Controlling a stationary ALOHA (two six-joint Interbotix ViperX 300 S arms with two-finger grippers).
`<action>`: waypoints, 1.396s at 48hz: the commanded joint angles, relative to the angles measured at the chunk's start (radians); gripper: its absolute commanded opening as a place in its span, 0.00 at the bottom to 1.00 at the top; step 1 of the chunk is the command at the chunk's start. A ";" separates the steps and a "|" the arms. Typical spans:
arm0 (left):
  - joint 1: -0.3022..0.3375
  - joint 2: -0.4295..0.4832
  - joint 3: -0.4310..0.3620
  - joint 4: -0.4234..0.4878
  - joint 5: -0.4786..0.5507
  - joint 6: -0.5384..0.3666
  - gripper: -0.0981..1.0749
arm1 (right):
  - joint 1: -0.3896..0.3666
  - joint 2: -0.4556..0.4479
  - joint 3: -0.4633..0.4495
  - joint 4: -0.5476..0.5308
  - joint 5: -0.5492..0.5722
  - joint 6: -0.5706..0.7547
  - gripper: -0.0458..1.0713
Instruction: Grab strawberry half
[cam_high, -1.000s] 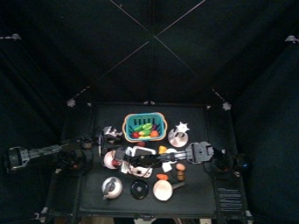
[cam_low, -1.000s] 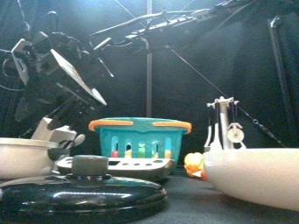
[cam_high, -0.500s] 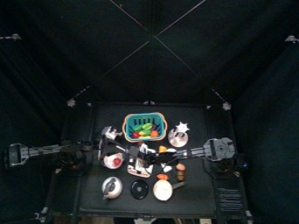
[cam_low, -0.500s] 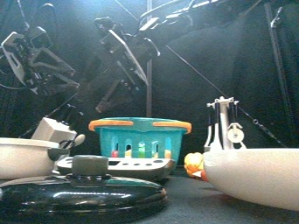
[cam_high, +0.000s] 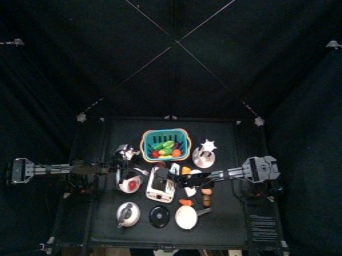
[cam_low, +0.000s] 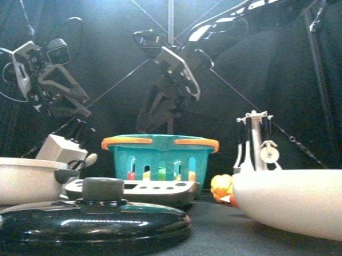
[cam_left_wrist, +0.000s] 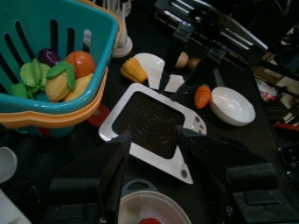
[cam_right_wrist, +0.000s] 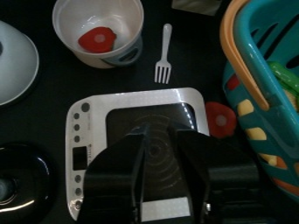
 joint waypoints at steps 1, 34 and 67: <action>-0.014 0.026 -0.048 -0.038 0.032 0.003 0.79 | -0.020 -0.055 0.009 -0.003 -0.002 -0.002 0.55; -0.034 0.230 -0.184 -0.299 0.057 0.000 0.63 | -0.195 -0.061 0.041 -0.114 -0.025 -0.002 0.42; 0.008 0.508 -0.353 -0.232 0.104 0.020 0.63 | -0.311 -0.018 0.014 -0.141 -0.123 -0.003 0.42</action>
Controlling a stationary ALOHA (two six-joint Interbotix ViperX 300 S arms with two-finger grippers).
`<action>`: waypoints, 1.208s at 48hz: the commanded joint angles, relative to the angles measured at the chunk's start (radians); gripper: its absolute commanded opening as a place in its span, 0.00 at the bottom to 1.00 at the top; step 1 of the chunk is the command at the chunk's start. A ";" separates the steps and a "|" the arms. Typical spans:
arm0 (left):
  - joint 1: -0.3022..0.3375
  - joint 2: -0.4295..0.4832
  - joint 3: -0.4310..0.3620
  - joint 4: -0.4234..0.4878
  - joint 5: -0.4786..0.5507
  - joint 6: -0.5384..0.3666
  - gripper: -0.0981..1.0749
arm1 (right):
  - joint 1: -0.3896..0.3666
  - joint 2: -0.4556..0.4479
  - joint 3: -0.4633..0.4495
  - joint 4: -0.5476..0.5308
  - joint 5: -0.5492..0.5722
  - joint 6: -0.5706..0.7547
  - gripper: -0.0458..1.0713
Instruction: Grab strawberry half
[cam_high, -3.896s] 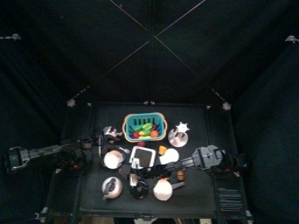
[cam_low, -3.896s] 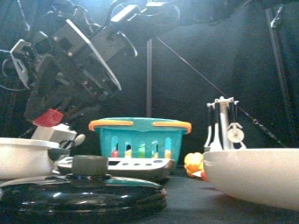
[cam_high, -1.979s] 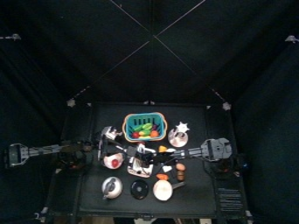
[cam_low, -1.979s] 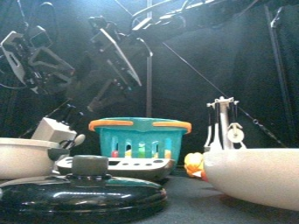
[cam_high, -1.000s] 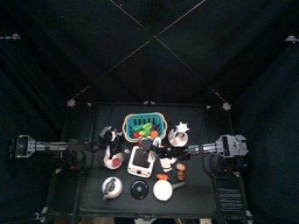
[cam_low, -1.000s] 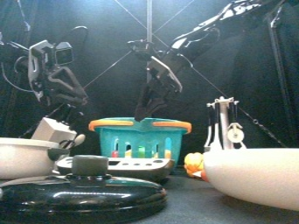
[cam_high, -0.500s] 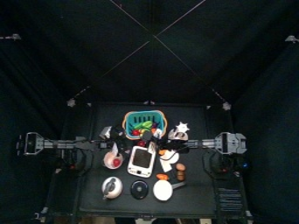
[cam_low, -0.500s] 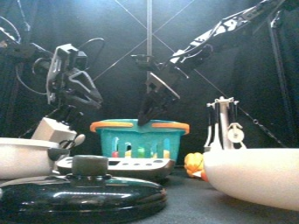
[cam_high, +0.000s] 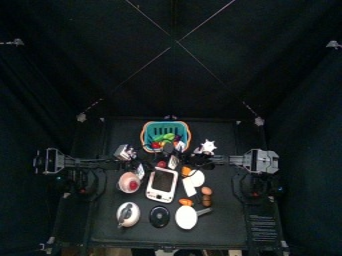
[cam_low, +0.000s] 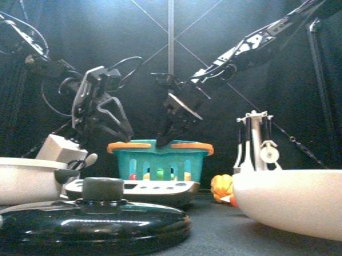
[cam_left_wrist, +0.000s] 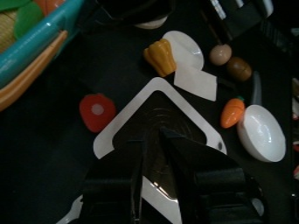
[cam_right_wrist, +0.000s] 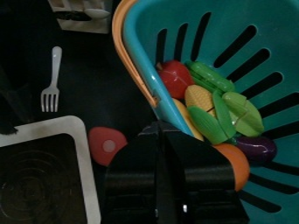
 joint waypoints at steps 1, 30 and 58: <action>0.023 0.046 -0.051 0.028 -0.005 0.002 0.63 | -0.021 -0.018 -0.029 -0.005 -0.006 0.000 0.42; 0.067 0.224 -0.199 0.101 0.202 0.000 0.63 | -0.031 -0.083 0.017 0.018 -0.014 0.008 0.42; 0.060 0.255 -0.244 0.101 0.201 -0.002 0.82 | 0.034 -0.339 0.249 0.104 -0.008 0.012 0.42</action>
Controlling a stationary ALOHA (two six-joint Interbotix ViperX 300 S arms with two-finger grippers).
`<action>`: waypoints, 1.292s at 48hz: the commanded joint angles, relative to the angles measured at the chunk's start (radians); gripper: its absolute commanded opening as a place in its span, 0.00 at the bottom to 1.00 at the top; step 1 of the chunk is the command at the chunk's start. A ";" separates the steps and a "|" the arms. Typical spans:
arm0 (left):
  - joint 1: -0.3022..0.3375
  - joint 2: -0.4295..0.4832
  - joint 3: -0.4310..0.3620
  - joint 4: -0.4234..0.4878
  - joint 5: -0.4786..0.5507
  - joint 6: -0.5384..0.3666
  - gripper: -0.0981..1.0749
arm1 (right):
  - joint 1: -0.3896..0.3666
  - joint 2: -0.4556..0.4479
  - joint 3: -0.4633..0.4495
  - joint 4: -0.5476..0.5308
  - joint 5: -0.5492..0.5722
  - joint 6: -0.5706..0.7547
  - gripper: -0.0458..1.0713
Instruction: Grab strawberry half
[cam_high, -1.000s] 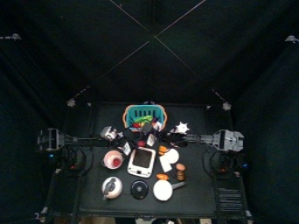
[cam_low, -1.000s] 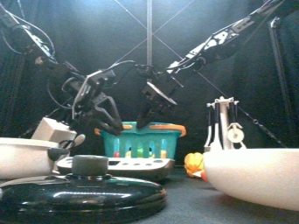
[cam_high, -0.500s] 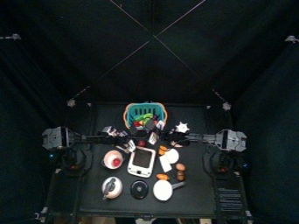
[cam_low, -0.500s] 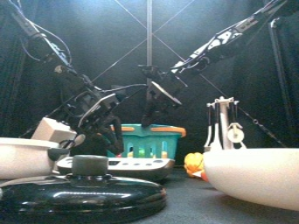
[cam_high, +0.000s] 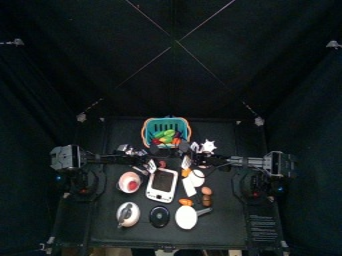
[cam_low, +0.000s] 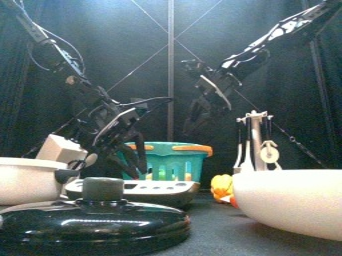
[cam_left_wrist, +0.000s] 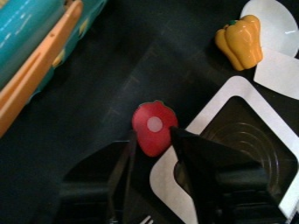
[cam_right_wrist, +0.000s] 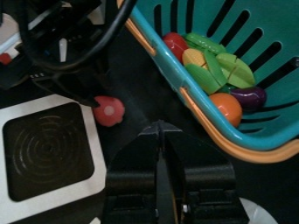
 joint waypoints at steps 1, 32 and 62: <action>-0.002 0.002 -0.040 -0.002 0.002 -0.003 0.83 | 0.009 -0.077 0.023 0.012 -0.002 0.002 0.42; -0.014 0.121 -0.158 -0.025 0.114 -0.003 0.90 | 0.057 -0.227 0.164 0.057 -0.003 0.003 0.42; -0.029 0.149 -0.192 -0.052 0.213 0.002 0.91 | 0.061 -0.216 0.189 0.057 -0.008 0.002 0.42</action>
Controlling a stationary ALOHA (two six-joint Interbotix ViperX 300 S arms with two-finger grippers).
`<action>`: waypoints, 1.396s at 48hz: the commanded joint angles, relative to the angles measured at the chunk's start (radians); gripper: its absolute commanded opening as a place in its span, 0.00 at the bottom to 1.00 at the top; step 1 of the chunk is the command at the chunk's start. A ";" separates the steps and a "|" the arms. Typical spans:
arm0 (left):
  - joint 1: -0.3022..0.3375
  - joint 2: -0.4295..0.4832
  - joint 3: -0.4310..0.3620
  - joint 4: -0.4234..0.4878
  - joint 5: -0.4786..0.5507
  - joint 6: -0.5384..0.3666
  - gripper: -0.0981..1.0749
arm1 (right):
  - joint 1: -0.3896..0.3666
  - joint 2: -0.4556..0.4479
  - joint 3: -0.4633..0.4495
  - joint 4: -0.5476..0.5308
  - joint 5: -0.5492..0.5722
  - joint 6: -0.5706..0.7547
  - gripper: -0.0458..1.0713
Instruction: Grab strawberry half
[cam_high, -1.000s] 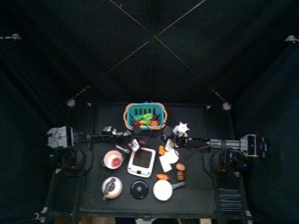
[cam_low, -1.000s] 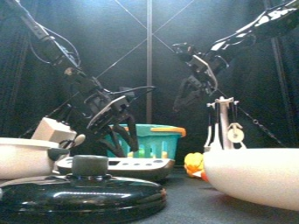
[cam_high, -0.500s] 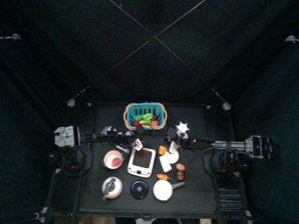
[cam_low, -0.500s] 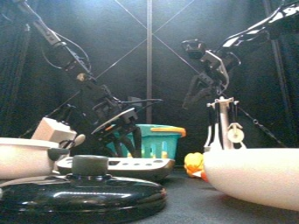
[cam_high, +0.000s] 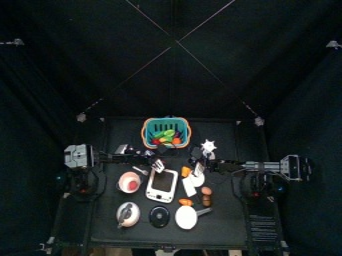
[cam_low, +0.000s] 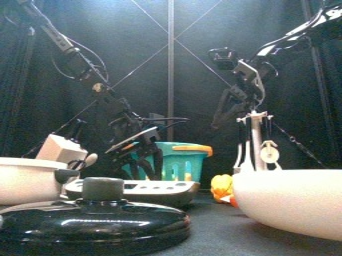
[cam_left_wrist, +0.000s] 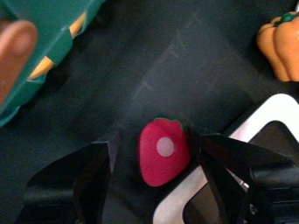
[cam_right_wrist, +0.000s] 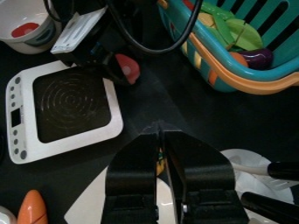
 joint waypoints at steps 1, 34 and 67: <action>-0.003 -0.008 -0.018 -0.006 0.009 -0.002 0.91 | 0.002 -0.014 -0.008 0.002 -0.006 0.000 0.42; 0.003 -0.002 -0.023 -0.026 0.041 -0.003 0.78 | -0.009 -0.011 -0.005 0.000 -0.008 0.000 0.42; 0.008 -0.048 -0.015 -0.015 0.029 -0.002 0.58 | -0.009 -0.009 -0.003 -0.005 -0.008 0.000 0.41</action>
